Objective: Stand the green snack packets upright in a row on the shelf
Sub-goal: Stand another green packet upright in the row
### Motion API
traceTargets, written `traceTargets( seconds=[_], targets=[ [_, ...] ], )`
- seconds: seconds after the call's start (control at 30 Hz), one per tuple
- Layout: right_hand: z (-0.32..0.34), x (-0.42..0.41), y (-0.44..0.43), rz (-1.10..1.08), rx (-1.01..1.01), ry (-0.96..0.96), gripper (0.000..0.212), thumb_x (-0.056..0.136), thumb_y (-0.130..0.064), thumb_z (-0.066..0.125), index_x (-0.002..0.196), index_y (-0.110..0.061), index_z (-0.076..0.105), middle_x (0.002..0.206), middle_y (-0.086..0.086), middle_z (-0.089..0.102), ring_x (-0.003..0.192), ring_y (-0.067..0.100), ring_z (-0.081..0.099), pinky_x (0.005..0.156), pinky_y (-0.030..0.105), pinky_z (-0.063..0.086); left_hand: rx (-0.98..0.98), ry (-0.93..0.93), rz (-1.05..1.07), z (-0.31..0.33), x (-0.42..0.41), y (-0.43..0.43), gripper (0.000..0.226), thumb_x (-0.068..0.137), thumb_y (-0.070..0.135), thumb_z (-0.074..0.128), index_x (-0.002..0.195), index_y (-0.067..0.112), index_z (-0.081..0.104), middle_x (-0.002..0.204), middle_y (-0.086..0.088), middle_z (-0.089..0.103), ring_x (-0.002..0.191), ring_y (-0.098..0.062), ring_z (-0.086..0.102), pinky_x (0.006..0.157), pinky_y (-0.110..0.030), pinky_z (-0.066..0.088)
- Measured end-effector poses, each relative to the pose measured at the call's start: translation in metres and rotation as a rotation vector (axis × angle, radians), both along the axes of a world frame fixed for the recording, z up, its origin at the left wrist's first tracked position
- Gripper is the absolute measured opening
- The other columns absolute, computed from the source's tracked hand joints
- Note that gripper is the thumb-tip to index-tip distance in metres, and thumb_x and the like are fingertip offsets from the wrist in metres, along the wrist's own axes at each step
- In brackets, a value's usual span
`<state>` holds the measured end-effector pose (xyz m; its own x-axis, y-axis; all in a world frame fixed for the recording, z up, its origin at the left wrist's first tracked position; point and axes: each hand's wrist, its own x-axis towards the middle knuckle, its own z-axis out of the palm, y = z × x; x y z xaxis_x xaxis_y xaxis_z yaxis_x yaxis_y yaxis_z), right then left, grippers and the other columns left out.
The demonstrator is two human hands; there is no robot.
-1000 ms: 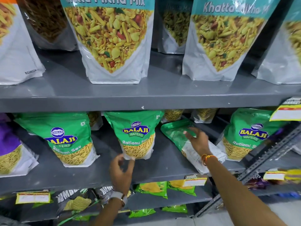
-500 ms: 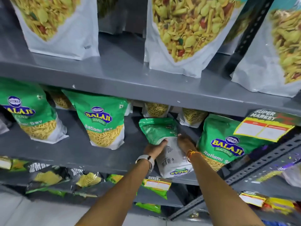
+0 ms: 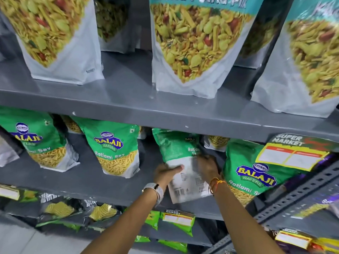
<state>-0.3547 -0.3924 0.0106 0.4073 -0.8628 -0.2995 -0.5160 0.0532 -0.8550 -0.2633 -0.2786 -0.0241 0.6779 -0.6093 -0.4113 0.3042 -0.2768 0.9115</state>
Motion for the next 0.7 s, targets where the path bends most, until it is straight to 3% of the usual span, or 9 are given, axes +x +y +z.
traceTargets(
  seconds=[0.07, 0.2, 0.27, 0.33, 0.47, 0.53, 0.6, 0.63, 0.7],
  targets=[
    [-0.001, 0.005, -0.002, -0.038, -0.008, -0.105, 0.033, 0.093, -0.022, 0.045, 0.109, 0.005, 0.056, 0.116, 0.026, 0.061, 0.087, 0.019, 0.049, 0.078, 0.029, 0.039, -0.058, -0.081, -0.003, 0.007, 0.014, -0.001, 0.021, 0.064, 0.012, 0.082, 0.076, 0.019, 0.065, 0.083, -0.002, 0.071, 0.084, -0.02, 0.067, 0.058, -0.014, 0.054],
    [0.005, 0.019, 0.0, -0.177, -0.001, -0.328, 0.018, 0.087, -0.011, 0.054, 0.1, -0.001, 0.062, 0.107, 0.024, 0.065, 0.086, 0.023, 0.055, 0.092, 0.037, 0.05, -0.084, -0.248, -0.061, 0.019, 0.038, -0.002, 0.054, 0.052, 0.023, 0.085, 0.1, 0.017, 0.059, 0.103, -0.004, 0.072, 0.093, -0.018, 0.068, 0.085, -0.036, 0.056],
    [0.006, 0.022, 0.001, -0.191, 0.012, -0.466, 0.022, 0.087, 0.001, 0.051, 0.107, 0.009, 0.056, 0.106, 0.023, 0.062, 0.086, 0.021, 0.052, 0.085, 0.025, 0.048, -0.095, -0.316, -0.087, 0.023, 0.043, 0.0, 0.052, 0.058, 0.016, 0.084, 0.102, 0.017, 0.055, 0.103, -0.002, 0.07, 0.09, -0.015, 0.067, 0.08, -0.03, 0.056],
    [0.004, 0.021, 0.007, -0.168, -0.041, -0.499, 0.026, 0.088, 0.003, 0.05, 0.113, 0.008, 0.053, 0.108, 0.019, 0.061, 0.094, 0.019, 0.051, 0.086, 0.025, 0.042, -0.133, -0.333, -0.1, 0.021, 0.045, 0.003, 0.052, 0.063, 0.007, 0.081, 0.105, 0.014, 0.051, 0.102, -0.002, 0.067, 0.086, -0.009, 0.064, 0.072, -0.017, 0.054],
    [-0.01, 0.016, 0.018, -0.146, -0.07, -0.456, 0.022, 0.09, -0.003, 0.049, 0.112, -0.002, 0.054, 0.113, 0.018, 0.062, 0.101, 0.019, 0.053, 0.089, 0.03, 0.041, -0.127, -0.396, -0.116, 0.005, 0.039, 0.012, 0.062, 0.066, 0.021, 0.079, 0.118, 0.008, 0.047, 0.11, -0.003, 0.062, 0.1, -0.019, 0.06, 0.077, -0.026, 0.048],
    [-0.02, 0.014, 0.023, -0.153, -0.114, -0.397, 0.03, 0.092, -0.012, 0.05, 0.12, -0.005, 0.051, 0.119, 0.016, 0.061, 0.105, 0.02, 0.055, 0.09, 0.03, 0.041, -0.122, -0.365, -0.15, 0.005, 0.035, 0.015, 0.067, 0.065, 0.036, 0.076, 0.119, 0.011, 0.045, 0.111, 0.0, 0.06, 0.105, -0.019, 0.057, 0.077, -0.023, 0.047],
    [-0.028, 0.011, 0.037, -0.22, -0.213, -0.317, 0.04, 0.089, -0.016, 0.054, 0.128, -0.007, 0.046, 0.124, 0.018, 0.059, 0.11, 0.026, 0.056, 0.095, 0.034, 0.044, -0.165, -0.3, -0.161, 0.01, 0.034, 0.018, 0.058, 0.074, 0.044, 0.068, 0.12, 0.017, 0.045, 0.115, 0.004, 0.058, 0.113, -0.019, 0.053, 0.083, -0.014, 0.045],
    [-0.031, 0.011, 0.048, -0.262, -0.267, -0.302, 0.043, 0.087, -0.015, 0.057, 0.127, -0.007, 0.045, 0.125, 0.019, 0.058, 0.112, 0.029, 0.056, 0.098, 0.039, 0.045, -0.2, -0.231, -0.145, 0.016, 0.033, 0.02, 0.061, 0.079, 0.053, 0.058, 0.127, 0.019, 0.042, 0.127, 0.005, 0.053, 0.124, -0.019, 0.047, 0.096, -0.017, 0.04],
    [-0.037, 0.011, 0.072, -0.3, -0.374, -0.316, 0.044, 0.082, -0.013, 0.061, 0.124, -0.006, 0.046, 0.123, 0.019, 0.053, 0.113, 0.028, 0.051, 0.099, 0.044, 0.043, -0.227, 0.004, -0.051, 0.02, 0.039, 0.019, 0.086, 0.077, 0.077, 0.031, 0.144, 0.023, 0.025, 0.152, 0.005, 0.027, 0.141, -0.017, 0.024, 0.117, -0.036, 0.019]
  ],
)
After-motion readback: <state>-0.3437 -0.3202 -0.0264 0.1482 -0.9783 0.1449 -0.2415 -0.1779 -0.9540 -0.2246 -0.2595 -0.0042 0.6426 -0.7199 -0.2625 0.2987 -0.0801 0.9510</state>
